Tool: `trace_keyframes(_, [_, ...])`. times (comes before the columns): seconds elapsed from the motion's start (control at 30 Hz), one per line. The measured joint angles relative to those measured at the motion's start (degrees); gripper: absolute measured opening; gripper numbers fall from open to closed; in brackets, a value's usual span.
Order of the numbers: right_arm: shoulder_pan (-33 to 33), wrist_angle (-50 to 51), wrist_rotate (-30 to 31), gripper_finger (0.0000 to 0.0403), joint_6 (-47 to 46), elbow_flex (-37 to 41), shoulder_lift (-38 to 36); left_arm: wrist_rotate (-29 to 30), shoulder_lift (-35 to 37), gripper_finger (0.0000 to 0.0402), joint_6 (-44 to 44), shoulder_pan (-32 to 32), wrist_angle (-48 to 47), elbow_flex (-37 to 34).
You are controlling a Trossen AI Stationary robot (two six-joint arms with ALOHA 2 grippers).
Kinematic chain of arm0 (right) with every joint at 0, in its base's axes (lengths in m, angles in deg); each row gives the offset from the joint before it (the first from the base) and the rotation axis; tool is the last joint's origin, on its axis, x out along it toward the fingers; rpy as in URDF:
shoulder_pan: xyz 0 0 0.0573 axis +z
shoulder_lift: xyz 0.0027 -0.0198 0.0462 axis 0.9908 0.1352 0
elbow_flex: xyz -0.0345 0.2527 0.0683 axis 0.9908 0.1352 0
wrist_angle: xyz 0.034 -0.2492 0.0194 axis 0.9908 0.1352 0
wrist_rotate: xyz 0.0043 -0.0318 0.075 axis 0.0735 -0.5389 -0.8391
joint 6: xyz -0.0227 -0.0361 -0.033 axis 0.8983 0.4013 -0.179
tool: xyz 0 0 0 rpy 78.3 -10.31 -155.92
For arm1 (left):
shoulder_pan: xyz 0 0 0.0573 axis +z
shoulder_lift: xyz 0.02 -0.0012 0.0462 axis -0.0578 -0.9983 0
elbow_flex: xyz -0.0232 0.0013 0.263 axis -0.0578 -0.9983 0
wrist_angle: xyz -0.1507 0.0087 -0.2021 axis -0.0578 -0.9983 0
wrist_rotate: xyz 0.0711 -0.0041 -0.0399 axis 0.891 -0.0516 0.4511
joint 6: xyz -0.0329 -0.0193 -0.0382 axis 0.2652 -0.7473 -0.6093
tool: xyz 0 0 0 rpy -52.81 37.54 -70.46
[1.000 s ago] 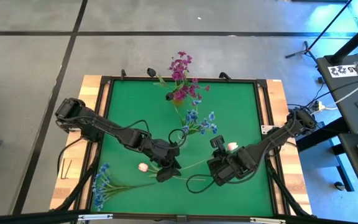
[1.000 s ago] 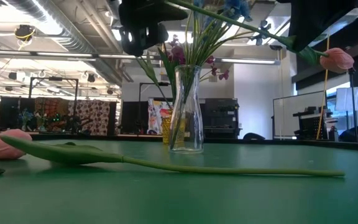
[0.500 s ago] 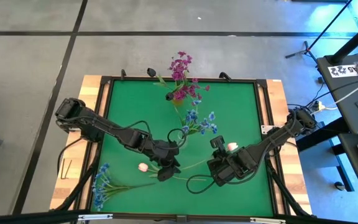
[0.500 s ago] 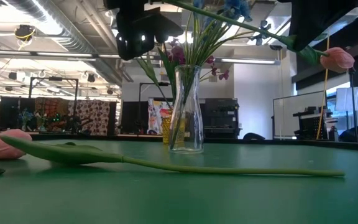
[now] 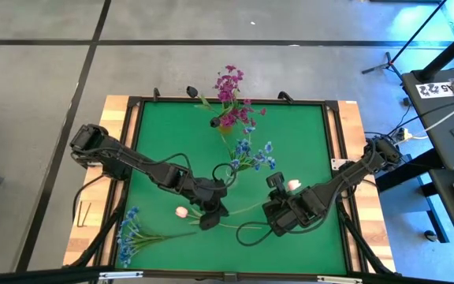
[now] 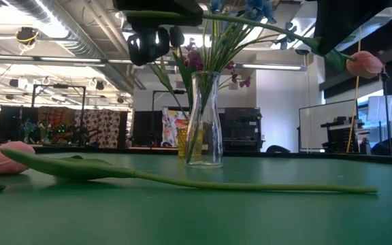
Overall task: Sort flowers into vase by color
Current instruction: Put the right pink flower into the transparent vase
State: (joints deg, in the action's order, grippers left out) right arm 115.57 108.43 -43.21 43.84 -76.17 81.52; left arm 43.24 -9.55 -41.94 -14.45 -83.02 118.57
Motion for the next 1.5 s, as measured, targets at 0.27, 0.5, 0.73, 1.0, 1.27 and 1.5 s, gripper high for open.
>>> trace_keyframes(0.27, [0.6,-0.3,-1.4,0.0065,-0.4,-1.5,0.0,0.1,0.0,0.0003,1.0,0.4,0.0,0.0])
trace_keyframes(0.5, [4.7,1.7,1.3,0.0153,-1.8,-9.2,0.0,0.2,0.0,0.0002,1.1,0.7,0.1,0.0])
trace_keyframes(0.73, [10.1,10.9,10.9,0.0189,-8.6,-20.3,-0.1,3.2,1.9,0.0001,4.5,0.7,-0.2,0.0])
trace_keyframes(1.0, [20.8,10.3,28.2,0.0172,-10.2,-25.1,-4.0,13.1,12.3,0.0000,12.8,-0.8,-0.1,0.0])
trace_keyframes(1.27, [27.1,1.1,40.8,0.0163,-10.7,-23.2,-6.0,18.9,17.0,0.0000,24.7,-3.5,12.5,0.0])
trace_keyframes(1.5, [24.6,-9.0,41.1,0.0163,-10.3,-14.3,-6.9,19.3,16.4,0.0000,33.9,-3.5,20.1,0.0])
